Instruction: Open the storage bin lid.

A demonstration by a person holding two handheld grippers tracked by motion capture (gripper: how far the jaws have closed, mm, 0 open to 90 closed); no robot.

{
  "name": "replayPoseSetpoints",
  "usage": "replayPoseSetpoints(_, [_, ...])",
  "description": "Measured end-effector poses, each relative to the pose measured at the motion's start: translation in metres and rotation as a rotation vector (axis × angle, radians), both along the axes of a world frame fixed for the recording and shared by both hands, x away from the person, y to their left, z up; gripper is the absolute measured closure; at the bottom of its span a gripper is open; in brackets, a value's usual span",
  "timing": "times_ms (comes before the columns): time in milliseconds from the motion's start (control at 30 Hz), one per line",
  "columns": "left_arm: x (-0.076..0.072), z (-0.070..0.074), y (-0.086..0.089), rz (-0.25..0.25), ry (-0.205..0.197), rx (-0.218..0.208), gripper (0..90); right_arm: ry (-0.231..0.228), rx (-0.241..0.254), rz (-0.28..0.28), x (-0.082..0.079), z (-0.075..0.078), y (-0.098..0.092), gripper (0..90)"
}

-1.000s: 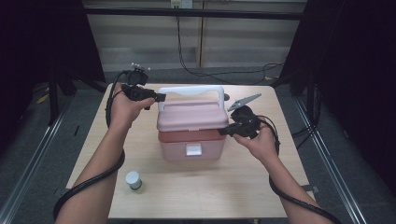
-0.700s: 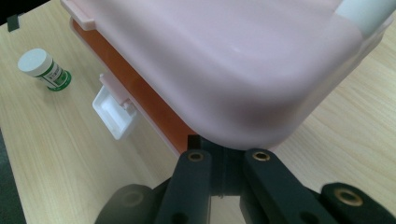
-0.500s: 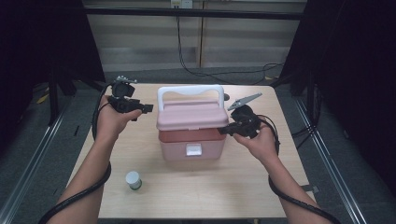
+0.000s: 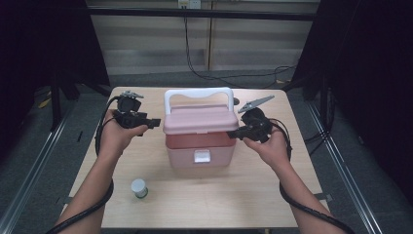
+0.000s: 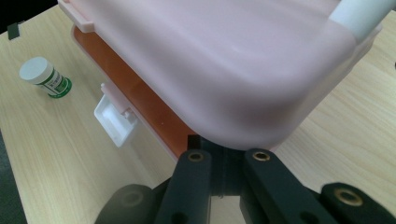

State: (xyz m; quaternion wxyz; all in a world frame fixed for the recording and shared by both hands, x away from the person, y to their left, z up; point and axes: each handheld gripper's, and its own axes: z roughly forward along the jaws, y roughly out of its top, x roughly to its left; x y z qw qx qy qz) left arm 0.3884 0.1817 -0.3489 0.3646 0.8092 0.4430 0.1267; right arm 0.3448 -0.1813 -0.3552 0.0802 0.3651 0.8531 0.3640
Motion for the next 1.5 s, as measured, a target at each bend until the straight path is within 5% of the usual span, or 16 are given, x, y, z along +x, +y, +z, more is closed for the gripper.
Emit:
replayPoseSetpoints(667, [-0.004, -0.016, -0.011, -0.034, 0.029, 0.024, 40.0, -0.004, 0.005, -0.015, 0.004, 0.01, -0.001, 90.0])
replayPoseSetpoints(1500, [-0.005, -0.015, -0.02, -0.044, 0.019, -0.046, 38.4, -0.014, 0.037, -0.029, 0.006, 0.008, -0.004, 89.9])
